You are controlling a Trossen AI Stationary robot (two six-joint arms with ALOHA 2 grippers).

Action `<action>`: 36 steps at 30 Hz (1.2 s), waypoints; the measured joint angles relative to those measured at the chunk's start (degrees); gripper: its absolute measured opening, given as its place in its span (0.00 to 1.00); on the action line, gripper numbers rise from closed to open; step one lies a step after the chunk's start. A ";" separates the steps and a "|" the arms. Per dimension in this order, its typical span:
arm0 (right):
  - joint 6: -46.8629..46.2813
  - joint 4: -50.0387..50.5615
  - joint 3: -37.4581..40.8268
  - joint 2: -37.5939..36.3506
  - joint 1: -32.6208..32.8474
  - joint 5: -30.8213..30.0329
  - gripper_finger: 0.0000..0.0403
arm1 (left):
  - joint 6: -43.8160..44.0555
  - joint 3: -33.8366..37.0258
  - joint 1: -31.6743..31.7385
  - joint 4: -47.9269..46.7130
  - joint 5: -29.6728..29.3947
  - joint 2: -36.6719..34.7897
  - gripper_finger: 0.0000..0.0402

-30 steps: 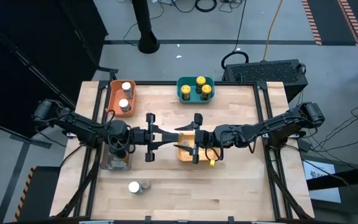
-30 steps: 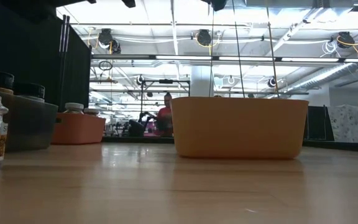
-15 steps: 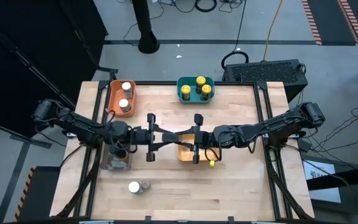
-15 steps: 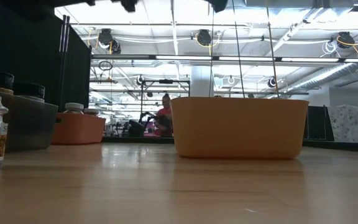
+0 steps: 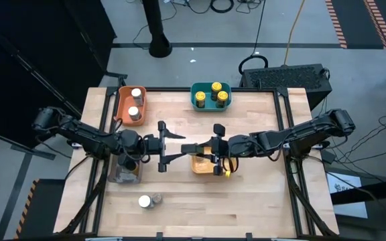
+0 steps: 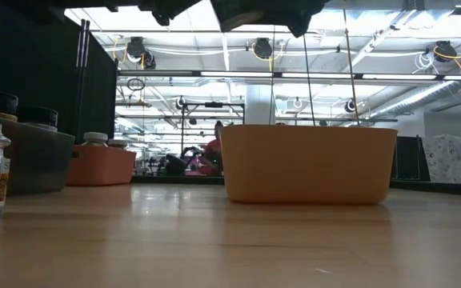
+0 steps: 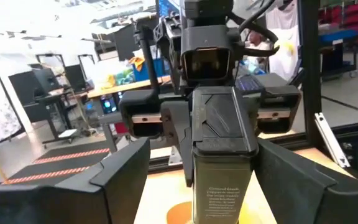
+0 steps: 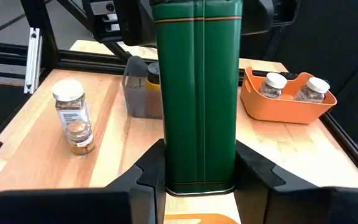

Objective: Sort spices by type
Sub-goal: Put the black seasoning can into the black bin

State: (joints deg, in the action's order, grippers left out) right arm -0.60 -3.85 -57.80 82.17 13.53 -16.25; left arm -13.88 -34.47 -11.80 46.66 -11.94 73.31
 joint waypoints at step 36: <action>0.03 0.55 0.00 0.00 -2.50 5.95 0.27 | -1.91 -5.21 0.90 -7.99 3.15 2.01 0.53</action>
State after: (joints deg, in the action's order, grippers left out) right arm -0.57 -3.31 -57.80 82.17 11.03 -10.31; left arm -15.79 -39.68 -10.90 38.67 -8.80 75.32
